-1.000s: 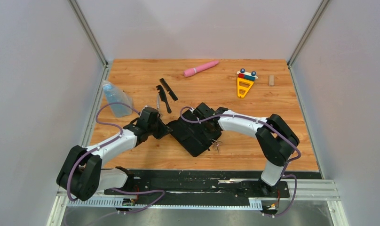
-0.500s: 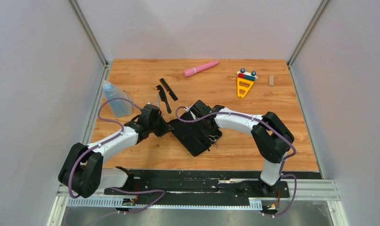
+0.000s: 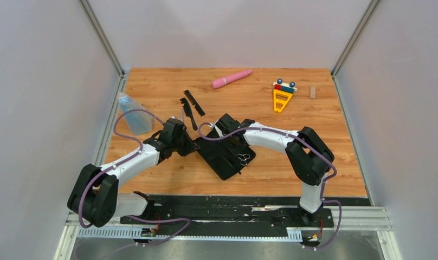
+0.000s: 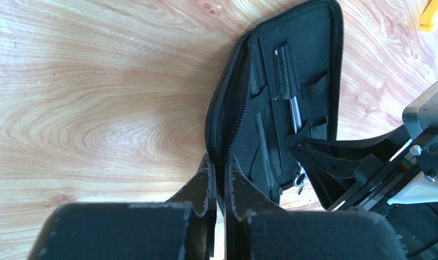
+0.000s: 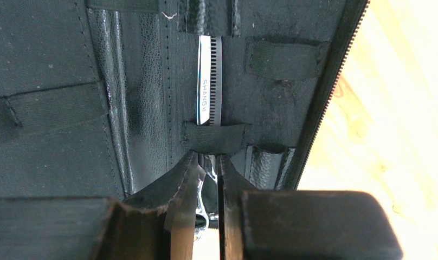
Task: Sort the hair-cutting tools
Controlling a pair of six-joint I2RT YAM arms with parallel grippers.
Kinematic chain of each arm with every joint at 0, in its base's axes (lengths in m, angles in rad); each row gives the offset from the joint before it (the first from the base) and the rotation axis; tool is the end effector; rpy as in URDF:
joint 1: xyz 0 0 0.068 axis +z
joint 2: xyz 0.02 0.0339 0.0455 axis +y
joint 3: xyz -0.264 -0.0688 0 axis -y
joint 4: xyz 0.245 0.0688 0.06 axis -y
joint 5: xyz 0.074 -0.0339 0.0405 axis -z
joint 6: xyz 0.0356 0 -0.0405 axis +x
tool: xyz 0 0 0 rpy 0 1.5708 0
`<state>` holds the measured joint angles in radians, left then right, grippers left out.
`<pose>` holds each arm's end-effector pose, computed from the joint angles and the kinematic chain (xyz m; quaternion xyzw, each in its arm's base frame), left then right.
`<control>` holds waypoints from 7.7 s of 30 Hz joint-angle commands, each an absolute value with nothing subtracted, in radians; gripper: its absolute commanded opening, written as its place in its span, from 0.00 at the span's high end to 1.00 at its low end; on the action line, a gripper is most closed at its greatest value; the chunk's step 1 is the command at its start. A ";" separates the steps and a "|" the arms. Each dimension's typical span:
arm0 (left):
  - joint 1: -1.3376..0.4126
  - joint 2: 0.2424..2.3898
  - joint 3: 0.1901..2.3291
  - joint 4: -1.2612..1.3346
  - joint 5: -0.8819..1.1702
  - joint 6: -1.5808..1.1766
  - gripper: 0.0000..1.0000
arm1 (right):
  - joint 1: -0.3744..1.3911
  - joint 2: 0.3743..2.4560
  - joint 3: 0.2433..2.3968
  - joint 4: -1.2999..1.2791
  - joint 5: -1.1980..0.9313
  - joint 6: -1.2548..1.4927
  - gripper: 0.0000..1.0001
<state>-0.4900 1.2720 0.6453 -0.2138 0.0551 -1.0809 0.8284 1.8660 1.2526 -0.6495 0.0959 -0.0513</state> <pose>0.2188 -0.1189 0.1891 -0.2625 0.8961 -0.2706 0.2342 0.2492 0.2665 0.1698 -0.4136 0.8962 0.0142 0.1597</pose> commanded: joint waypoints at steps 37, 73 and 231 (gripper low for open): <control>-0.499 1.267 0.668 -0.299 0.042 -1.005 1.00 | 0.834 1.661 1.042 -0.672 0.055 0.194 0.77; -0.500 1.239 0.647 -0.308 0.024 -1.008 0.87 | 0.834 1.715 1.215 -0.622 0.041 0.250 0.81; -0.348 1.490 1.330 -0.807 -0.116 -0.221 1.00 | 0.909 1.795 1.189 -0.612 -0.499 0.197 0.17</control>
<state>-0.3511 1.5467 1.3293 -0.8265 -0.1364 -0.2390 0.8703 1.8797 1.2480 -0.5419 -0.3988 0.2684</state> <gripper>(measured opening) 0.019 0.836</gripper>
